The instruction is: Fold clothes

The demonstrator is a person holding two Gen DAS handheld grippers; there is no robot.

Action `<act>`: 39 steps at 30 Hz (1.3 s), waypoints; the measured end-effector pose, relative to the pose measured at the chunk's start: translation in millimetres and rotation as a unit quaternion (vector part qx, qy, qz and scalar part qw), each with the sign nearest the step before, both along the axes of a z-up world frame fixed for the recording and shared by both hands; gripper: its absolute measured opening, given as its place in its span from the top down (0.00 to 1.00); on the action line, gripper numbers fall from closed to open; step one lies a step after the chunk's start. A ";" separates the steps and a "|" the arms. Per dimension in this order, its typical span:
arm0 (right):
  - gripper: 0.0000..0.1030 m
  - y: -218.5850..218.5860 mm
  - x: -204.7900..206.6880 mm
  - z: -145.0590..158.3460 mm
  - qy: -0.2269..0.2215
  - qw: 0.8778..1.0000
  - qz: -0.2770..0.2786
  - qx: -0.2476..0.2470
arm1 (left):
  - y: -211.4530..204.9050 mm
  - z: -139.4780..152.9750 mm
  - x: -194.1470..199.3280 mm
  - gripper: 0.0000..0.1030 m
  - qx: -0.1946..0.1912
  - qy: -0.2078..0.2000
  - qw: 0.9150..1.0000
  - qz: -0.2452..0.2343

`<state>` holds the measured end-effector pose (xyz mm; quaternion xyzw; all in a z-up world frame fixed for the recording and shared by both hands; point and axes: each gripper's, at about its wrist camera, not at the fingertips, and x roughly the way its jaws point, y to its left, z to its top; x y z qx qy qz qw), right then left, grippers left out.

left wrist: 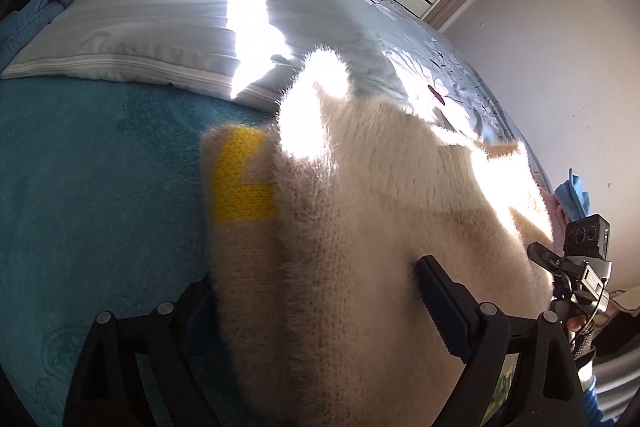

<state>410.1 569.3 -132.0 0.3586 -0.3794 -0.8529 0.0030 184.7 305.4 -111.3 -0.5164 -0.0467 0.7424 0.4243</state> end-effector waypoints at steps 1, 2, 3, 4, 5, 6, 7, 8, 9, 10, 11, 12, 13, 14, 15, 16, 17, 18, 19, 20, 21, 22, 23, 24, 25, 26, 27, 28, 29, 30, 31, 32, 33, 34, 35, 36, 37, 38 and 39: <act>0.20 0.7 0.3 -0.2 0.001 1.000 0.002 -0.003 | 0.7 -0.1 -0.5 0.12 0.005 -0.002 1.000 -0.003; 0.23 1.9 1.0 -0.8 0.004 1.000 0.001 -0.008 | 1.5 -0.2 -1.0 0.13 0.009 -0.004 1.000 -0.007; 0.29 3.8 1.4 -1.9 0.005 1.000 -0.001 -0.014 | 2.7 0.1 -0.1 0.16 0.011 -0.002 1.000 -0.010; 0.31 5.8 1.8 -3.0 0.006 1.000 -0.003 -0.020 | 3.9 0.4 0.8 0.20 0.013 0.001 1.000 -0.014; 0.35 7.8 2.2 -4.1 0.007 1.000 -0.005 -0.027 | 4.4 0.6 1.3 0.21 0.015 0.003 1.000 -0.015; 0.39 9.4 2.7 -4.5 0.008 0.999 -0.007 -0.032 | 4.9 0.9 1.8 0.25 0.018 0.004 1.000 -0.016; 0.41 10.9 3.3 -4.6 0.009 0.999 -0.008 -0.037 | 4.2 0.9 1.5 0.29 0.022 0.003 1.000 -0.014; 0.46 11.2 3.6 -3.9 0.009 0.999 -0.009 -0.039 | 3.5 1.1 1.2 0.32 0.025 0.001 1.000 -0.013; 0.50 11.0 3.8 -2.9 0.009 0.999 -0.010 -0.039 | 2.7 3.0 2.4 0.37 0.028 0.004 1.000 -0.012; 0.51 10.0 3.7 -0.8 0.008 0.999 -0.011 -0.037 | 1.9 4.8 3.5 0.43 0.031 0.006 0.999 -0.011; 0.54 8.7 3.4 2.6 0.007 0.999 -0.012 -0.034 | 1.2 6.9 4.8 0.46 0.033 0.009 0.999 -0.011; 0.55 7.4 3.1 6.3 0.007 0.999 -0.012 -0.031 | 1.7 11.1 7.9 0.51 0.034 0.015 0.999 -0.013; 0.56 6.1 2.8 10.1 0.007 0.999 -0.013 -0.028 | 2.1 15.2 11.1 0.55 0.034 0.021 0.999 -0.015; 0.57 4.3 2.7 14.6 0.006 1.000 -0.012 -0.024 | 2.5 19.3 14.2 0.56 0.035 0.027 0.999 -0.018; 0.58 2.4 2.7 19.4 0.006 1.000 -0.011 -0.020 | 2.9 23.5 17.4 0.58 0.036 0.033 0.999 -0.020; 0.58 0.4 3.3 24.6 0.008 1.000 -0.009 -0.017 | 2.1 28.1 20.4 0.59 0.037 0.037 0.998 -0.023; 0.59 -1.9 4.9 30.5 0.012 1.000 -0.006 -0.015 | 1.3 32.8 23.4 0.59 0.039 0.041 0.998 -0.025; 0.59 -4.2 6.8 36.5 0.016 1.000 -0.003 -0.012 | 0.5 37.5 26.6 0.59 0.041 0.046 0.998 -0.028; 0.59 -6.5 8.7 42.6 0.019 1.000 -0.001 -0.010 | 0.3 43.4 31.0 0.60 0.043 0.051 0.997 -0.032; 0.59 -9.1 10.8 48.5 0.022 1.000 0.002 -0.004 | 1.1 49.6 36.0 0.60 0.043 0.059 0.997 -0.037; 0.59 -10.4 13.9 54.3 0.024 1.000 0.004 0.000 | 3.2 56.9 40.7 0.60 0.043 0.066 0.996 -0.042; 0.59 -11.2 17.3 60.0 0.027 1.000 0.005 0.003 | 5.0 63.6 45.3 0.60 0.043 0.072 0.995 -0.047; 0.59 -12.0 20.7 65.7 0.029 1.000 0.006 0.006 | 6.8 70.4 49.8 0.60 0.043 0.079 0.995 -0.052; 0.60 -11.7 25.3 72.3 0.033 0.999 0.007 0.010 | 8.3 78.6 53.1 0.60 0.047 0.086 0.994 -0.057; 0.60 -11.0 30.3 79.2 0.038 0.999 0.007 0.014 | 11.7 86.2 57.5 0.60 0.052 0.091 0.992 -0.063; 0.60 -10.4 35.3 86.1 0.043 0.999 0.008 0.018 | 16.1 94.3 61.8 0.60 0.057 0.097 0.991 -0.067; 0.60 -8.2 41.3 93.7 0.048 0.999 0.007 0.021 | 21.6 103.1 66.3 0.60 0.062 0.104 0.990 -0.072; 0.60 -5.6 47.6 101.6 0.054 0.998 0.006 0.025 | 28.4 111.8 70.3 0.60 0.066 0.111 0.989 -0.078; 0.60 -2.0 54.4 109.9 0.059 0.998 0.003 0.029 | 35.6 120.7 74.3 0.60 0.070 0.117 0.987 -0.085; 0.60 2.6 61.1 119.3 0.064 0.997 0.000 0.034 | 46.3 130.7 78.6 0.60 0.074 0.124 0.985 -0.094; 0.60 7.5 67.7 129.2 0.068 0.997 -0.003 0.040 | 57.1 140.8 82.9 0.60 0.078 0.131 0.983 -0.103; 0.60 12.4 74.3 139.0 0.073 0.996 -0.006 0.046 | 68.1 151.0 87.3 0.60 0.082 0.137 0.981 -0.112; 0.60 19.9 83.0 150.5 0.079 0.995 -0.011 0.053 | 81.1 162.7 92.6 0.60 0.089 0.144 0.978 -0.120; 0.60 28.4 92.4 162.6 0.085 0.994 -0.016 0.059 | 96.1 174.3 98.7 0.60 0.094 0.152 0.975 -0.131; 0.60 36.9 101.8 174.7 0.092 0.993 -0.021 0.066 | 111.0 185.9 104.7 0.60 0.100 0.160 0.972 -0.141; 0.60 46.9 111.5 186.1 0.097 0.992 -0.027 0.074 | 126.2 197.4 110.7 0.60 0.106 0.168 0.968 -0.151; 0.60 57.9 123.0 197.1 0.102 0.991 -0.035 0.081 | 144.2 206.6 116.5 0.60 0.111 0.172 0.965 -0.162; 0.60 69.0 135.0 207.9 0.106 0.990 -0.043 0.087 | 162.2 215.9 122.2 0.60 0.116 0.175 0.962 -0.172; 0.60 81.5 147.9 217.3 0.108 0.989 -0.052 0.091 | 180.3 225.2 128.0 0.60 0.122 0.179 0.959 -0.183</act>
